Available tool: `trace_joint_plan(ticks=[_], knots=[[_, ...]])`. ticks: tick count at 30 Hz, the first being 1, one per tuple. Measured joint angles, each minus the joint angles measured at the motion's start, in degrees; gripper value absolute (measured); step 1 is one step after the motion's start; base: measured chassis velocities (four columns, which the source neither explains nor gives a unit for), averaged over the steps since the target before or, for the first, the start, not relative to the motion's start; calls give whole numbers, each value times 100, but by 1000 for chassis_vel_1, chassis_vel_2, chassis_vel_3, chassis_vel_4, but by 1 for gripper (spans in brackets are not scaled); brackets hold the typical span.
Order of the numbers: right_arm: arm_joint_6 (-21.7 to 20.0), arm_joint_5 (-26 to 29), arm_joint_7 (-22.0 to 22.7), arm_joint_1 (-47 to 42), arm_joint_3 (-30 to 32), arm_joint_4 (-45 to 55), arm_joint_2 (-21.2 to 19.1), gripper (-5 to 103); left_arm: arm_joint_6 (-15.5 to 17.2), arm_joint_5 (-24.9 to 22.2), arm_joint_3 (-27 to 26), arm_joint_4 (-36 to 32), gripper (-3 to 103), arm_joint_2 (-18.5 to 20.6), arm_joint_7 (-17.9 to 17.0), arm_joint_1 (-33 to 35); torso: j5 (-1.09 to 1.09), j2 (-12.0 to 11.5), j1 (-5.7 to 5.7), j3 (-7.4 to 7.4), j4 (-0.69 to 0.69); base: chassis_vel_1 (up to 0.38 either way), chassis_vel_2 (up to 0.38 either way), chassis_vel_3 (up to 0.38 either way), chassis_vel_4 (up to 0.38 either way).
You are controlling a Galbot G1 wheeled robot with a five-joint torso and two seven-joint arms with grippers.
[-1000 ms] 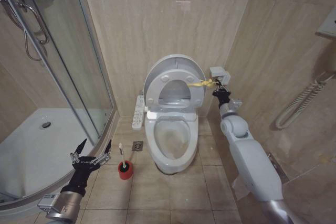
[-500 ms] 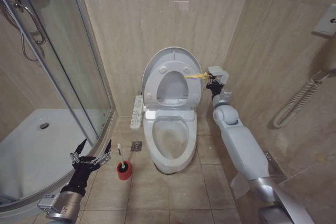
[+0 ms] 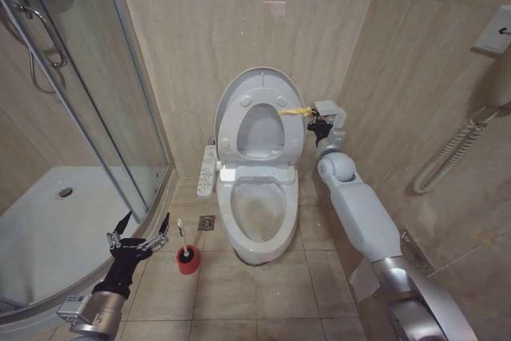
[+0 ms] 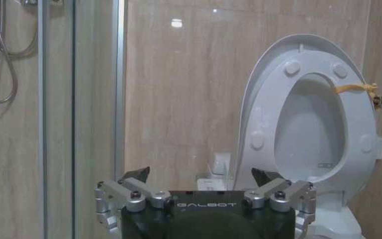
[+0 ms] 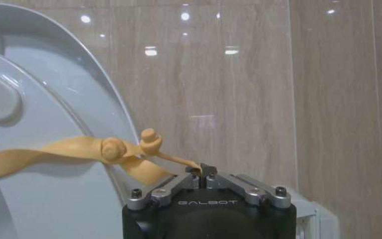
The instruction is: Open the toilet lid, clean the toilet bowl with a toilet brush, close the toilet lid, and flush.
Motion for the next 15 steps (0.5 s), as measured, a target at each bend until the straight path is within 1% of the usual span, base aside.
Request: trace_joint_plan(ticks=[8,11,15], knots=[[-82,12,45,-5,-24,96,43,1,0,0,0,0,100,0,0,0,0,0,0,0,1,0,0,0,0],[-30,-151,41,-26,14,126,71,1,0,0,0,0,100,0,0,0,0,0,0,0,1,0,0,0,0],[1,-140,0,-25,26,156,59,1,0,0,0,0,100,0,0,0,1,0,0,0,2,0,0,0,0]])
